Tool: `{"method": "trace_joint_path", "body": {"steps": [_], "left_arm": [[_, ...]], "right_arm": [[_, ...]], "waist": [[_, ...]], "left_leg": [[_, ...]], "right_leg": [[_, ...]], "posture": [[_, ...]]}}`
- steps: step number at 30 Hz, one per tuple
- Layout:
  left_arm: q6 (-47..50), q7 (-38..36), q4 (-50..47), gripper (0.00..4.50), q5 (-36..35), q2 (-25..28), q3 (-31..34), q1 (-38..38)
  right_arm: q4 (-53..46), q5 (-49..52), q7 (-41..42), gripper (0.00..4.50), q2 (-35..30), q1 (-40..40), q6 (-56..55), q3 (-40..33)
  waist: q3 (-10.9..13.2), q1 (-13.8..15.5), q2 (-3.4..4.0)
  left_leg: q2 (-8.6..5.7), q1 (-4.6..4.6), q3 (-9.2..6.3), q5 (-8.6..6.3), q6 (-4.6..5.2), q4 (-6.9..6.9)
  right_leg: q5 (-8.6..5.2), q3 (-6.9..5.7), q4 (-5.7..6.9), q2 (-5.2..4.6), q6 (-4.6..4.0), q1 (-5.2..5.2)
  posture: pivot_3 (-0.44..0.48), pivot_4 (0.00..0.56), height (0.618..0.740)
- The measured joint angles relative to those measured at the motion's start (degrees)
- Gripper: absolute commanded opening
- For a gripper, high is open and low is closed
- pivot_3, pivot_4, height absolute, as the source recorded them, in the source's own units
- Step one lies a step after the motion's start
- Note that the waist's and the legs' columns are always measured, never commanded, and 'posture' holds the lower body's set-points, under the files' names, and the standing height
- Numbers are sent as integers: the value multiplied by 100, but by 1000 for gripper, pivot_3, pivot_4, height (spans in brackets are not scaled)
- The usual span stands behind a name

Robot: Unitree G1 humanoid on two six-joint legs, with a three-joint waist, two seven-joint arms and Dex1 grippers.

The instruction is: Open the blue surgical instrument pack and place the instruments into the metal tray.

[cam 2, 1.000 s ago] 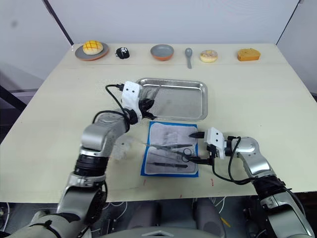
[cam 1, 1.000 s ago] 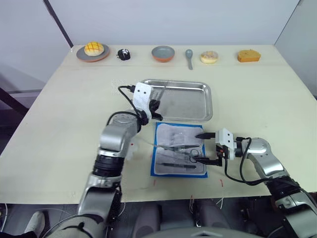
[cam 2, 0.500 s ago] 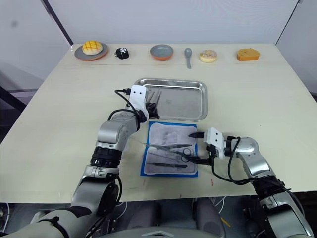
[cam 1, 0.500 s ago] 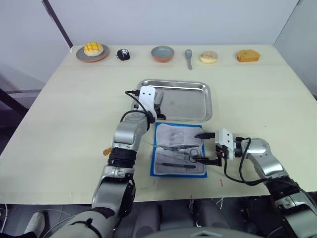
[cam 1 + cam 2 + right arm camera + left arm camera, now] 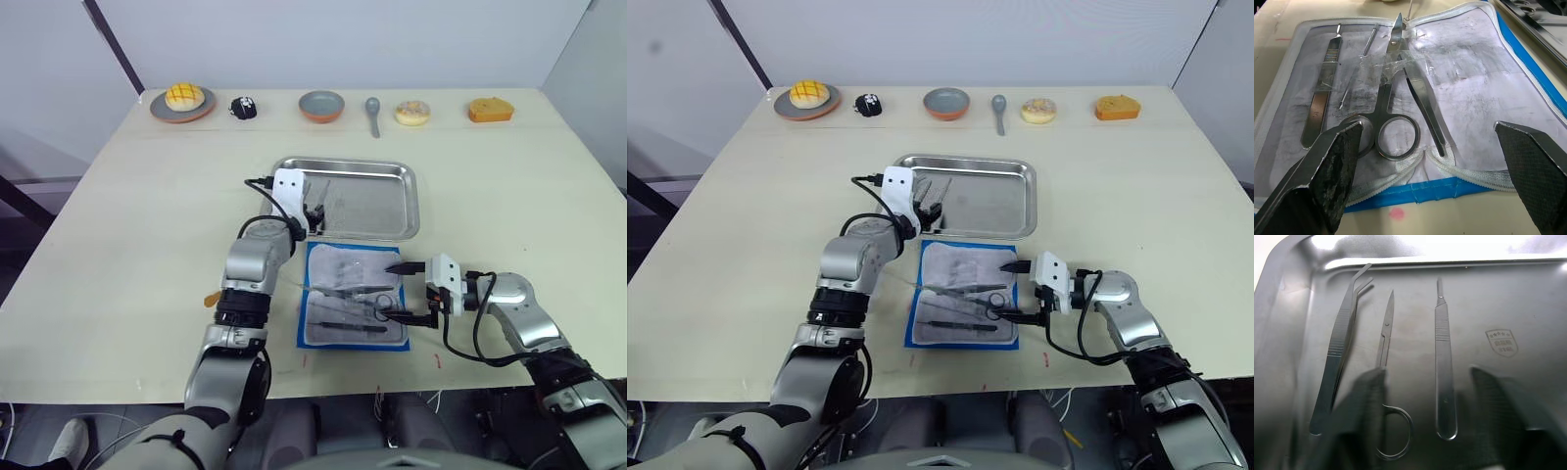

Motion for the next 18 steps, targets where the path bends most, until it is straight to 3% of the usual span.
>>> {"method": "trace_joint_path", "body": {"steps": [8, 17, 18], "left_arm": [[-198, -280, -437, 4183, -75, 76, -5, -81], [-804, -2426, -1290, 4183, -797, 1027, -104, 483], [-813, -3322, -1506, 4183, -1192, 1526, -97, 611]], "right_arm": [[-2, 0, -1, 4500, 5, 1, -1, 0], [-11, 0, -16, 4500, 17, 16, 0, -5], [-12, 0, -22, 4500, 18, 23, 0, -8]], "waist": [[0, -3, 0], [1, -10, 1], [1, -6, 1]], "left_leg": [[0, 0, 1, 3, -5, -1], [1, 0, 1, 5, -9, -4], [1, 1, 1, 5, -9, -5]], "right_leg": [[0, 1, 0, 0, 0, 0], [0, 0, -1, 0, 0, -1], [0, 0, -1, 0, 0, 0]], "posture": [[0, 150, 732], [0, 150, 732], [0, 150, 732]]}}
